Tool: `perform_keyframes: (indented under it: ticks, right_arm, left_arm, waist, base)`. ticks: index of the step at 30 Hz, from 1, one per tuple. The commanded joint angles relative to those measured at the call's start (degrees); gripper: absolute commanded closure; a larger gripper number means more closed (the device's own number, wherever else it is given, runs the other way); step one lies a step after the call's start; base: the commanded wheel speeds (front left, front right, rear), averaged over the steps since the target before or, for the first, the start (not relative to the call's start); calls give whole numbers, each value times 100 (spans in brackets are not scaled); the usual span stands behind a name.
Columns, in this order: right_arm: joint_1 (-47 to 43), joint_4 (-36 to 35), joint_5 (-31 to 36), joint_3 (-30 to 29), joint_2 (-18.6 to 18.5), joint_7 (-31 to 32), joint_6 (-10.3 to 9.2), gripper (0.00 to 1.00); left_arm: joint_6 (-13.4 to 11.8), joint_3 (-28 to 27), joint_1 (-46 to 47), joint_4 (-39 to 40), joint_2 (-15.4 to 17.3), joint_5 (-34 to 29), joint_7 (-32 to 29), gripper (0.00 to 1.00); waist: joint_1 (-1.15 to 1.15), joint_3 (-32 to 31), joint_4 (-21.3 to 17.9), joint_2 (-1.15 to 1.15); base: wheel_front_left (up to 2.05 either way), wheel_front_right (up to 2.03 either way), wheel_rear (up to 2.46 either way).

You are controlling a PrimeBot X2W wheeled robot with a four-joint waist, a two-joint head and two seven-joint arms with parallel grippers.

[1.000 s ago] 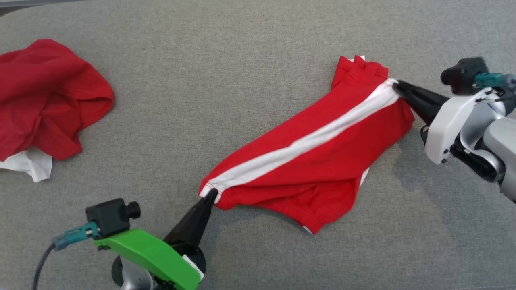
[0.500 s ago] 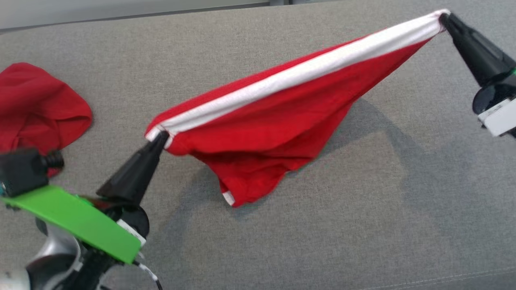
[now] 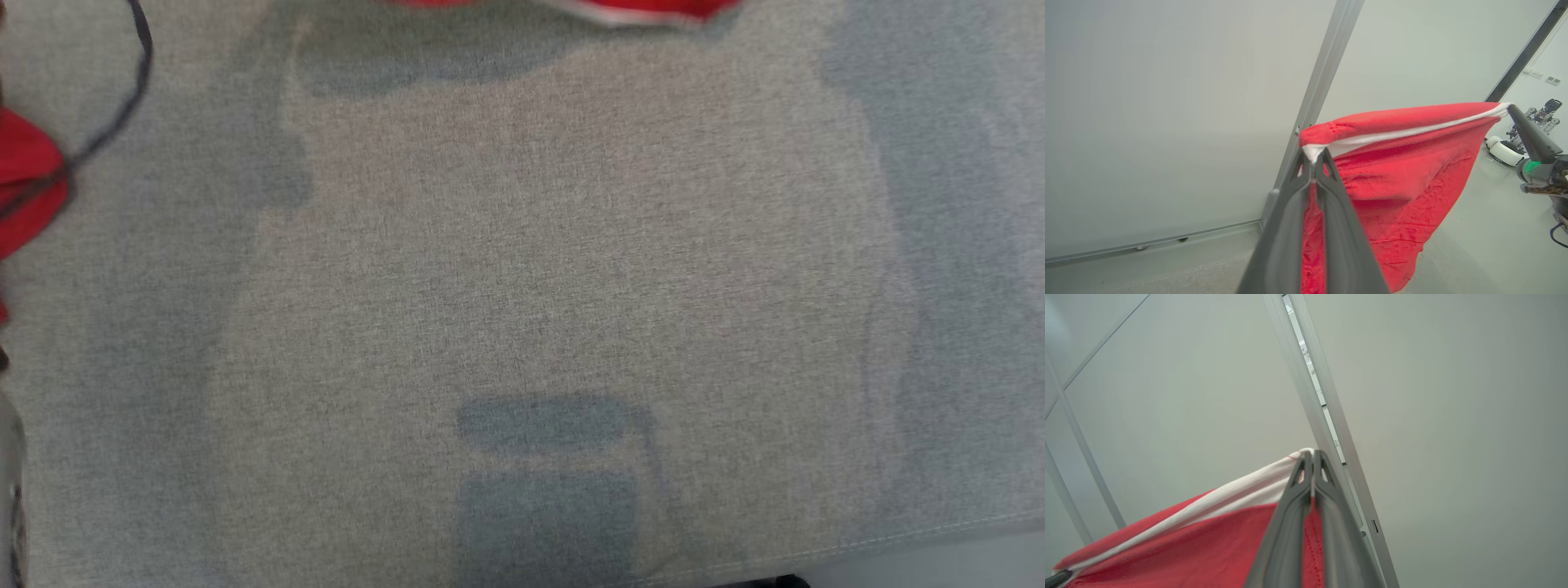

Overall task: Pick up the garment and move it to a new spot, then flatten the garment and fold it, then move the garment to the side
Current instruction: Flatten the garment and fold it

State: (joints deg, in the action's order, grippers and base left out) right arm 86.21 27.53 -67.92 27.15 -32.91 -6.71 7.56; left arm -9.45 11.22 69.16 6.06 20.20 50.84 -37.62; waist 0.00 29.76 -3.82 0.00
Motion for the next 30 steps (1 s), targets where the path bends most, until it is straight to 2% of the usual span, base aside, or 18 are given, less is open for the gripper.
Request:
perform_keyframes:
  ticks: [1,4,7,8,10,11,13,15,18,26,30]
  right_arm:
    - [410,358,226,-142,241,-110,-14,100]
    - [1436,1426,874,-494,882,-445,-13,100]
    - [2170,2136,1266,-837,1465,-700,-12,100]
    - [2352,2446,1404,-1005,1809,-773,-11,100]
    - [2261,2553,1444,-1051,2038,-809,-10,100]
    - [2261,2553,1444,-1051,2038,-809,-10,100]
    - [1905,2477,1512,-929,2118,-821,-10,100]
    - [1368,2171,1519,-770,2128,-840,-9,100]
    - [513,1457,1339,-615,1914,-852,-6,100]
    - [-2237,-721,816,-758,1140,-853,-7,100]
    - [-3704,-1642,915,-986,738,-855,-8,100]
  left_arm:
    - [100,24,464,-363,-24,-185,171,100]
    - [492,198,1617,-1373,-275,-593,871,100]
    - [903,277,2316,-2297,-546,-906,1856,100]
    - [1159,399,2510,-2886,-615,-1102,2339,100]
    - [1390,559,2527,-3347,-703,-1177,2673,100]
    - [1390,559,2527,-3347,-703,-1177,2673,100]
    - [1566,801,2326,-3733,-683,-1348,3088,100]
    - [1663,1110,1967,-3985,-675,-1339,3486,100]
    - [1700,1442,1520,-3938,-594,-902,3858,100]
    - [1687,2181,-626,-2972,344,519,4628,100]
    - [1687,2433,-1713,-2230,656,752,5004,100]
  waist:
    - [0,1360,277,0]
    - [0,1726,320,0]
    - [0,1972,301,0]
    - [0,2093,242,0]
    - [0,2189,187,0]
    - [0,2189,187,0]
    - [0,2196,148,0]
    - [0,2114,110,0]
    - [0,2054,43,0]
    - [0,1585,-90,0]
    - [0,1129,-37,0]
  base:
    - [0,0,0]
    - [0,0,0]
    - [0,0,0]
    - [0,0,0]
    - [0,0,0]
    - [0,0,0]
    - [0,0,0]
    - [0,0,0]
    - [0,0,0]
    - [0,0,0]
    - [0,0,0]
